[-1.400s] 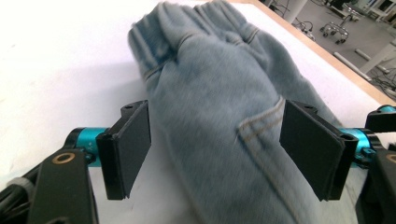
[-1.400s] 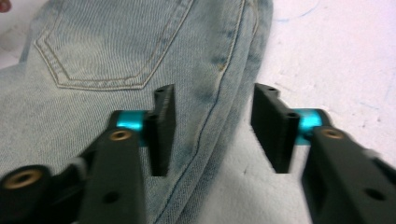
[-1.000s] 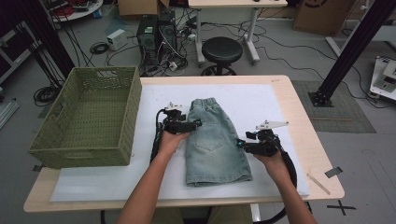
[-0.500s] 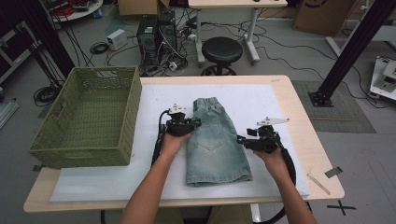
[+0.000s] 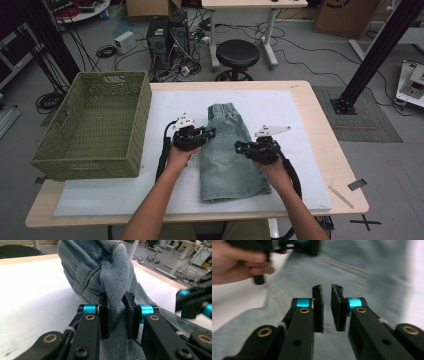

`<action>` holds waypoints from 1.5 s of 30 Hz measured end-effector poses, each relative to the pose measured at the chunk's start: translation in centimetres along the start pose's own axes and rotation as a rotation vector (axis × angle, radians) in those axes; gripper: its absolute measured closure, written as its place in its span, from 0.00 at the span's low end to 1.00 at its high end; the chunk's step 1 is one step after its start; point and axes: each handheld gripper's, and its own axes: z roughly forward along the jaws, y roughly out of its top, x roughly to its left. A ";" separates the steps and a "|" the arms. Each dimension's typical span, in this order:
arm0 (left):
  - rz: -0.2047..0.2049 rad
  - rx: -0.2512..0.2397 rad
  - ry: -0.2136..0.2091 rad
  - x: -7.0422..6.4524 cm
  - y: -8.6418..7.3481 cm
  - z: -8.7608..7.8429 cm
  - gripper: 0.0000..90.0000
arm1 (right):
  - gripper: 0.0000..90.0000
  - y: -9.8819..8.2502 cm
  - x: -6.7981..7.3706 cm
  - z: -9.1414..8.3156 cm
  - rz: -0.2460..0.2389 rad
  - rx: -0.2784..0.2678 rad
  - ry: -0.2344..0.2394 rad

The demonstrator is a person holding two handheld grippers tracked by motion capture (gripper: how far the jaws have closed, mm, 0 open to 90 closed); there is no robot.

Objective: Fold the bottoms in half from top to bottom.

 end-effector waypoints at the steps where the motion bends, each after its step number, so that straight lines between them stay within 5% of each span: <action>1: 0.000 -0.004 -0.002 0.0 0.0 0.0 0.85 | 0.93 0.3 0.6 0.6 -0.013 0.012 0.022; 7: 0.001 -0.009 -0.014 -0.1 0.1 -0.1 0.85 | 0.93 1.6 2.7 4.3 -0.049 0.075 0.087; 13: 0.017 0.004 -0.044 -0.5 0.2 -0.5 0.86 | 0.95 1.9 3.2 6.5 -0.084 0.153 -0.019; 20: 0.048 0.013 -0.071 -1.0 -0.4 -1.0 0.87 | 0.98 1.3 3.1 6.9 -0.131 0.216 -0.129; 25: 0.089 0.003 -0.102 -2.2 -0.8 -1.7 0.87 | 0.98 0.6 2.3 5.7 -0.133 0.220 -0.163; 31: 0.113 -0.003 -0.108 -3.0 -0.8 -2.1 0.87 | 0.89 -0.2 0.9 3.4 -0.078 0.199 -0.168; 37: 0.120 -0.004 -0.106 -3.1 -0.9 -2.2 0.87 | 0.81 -0.9 -1.6 -0.1 0.004 0.100 -0.159; 45: 0.139 -0.003 -0.104 -3.3 -1.0 -2.3 0.87 | 0.67 0.0 -5.5 -3.7 0.094 0.018 -0.262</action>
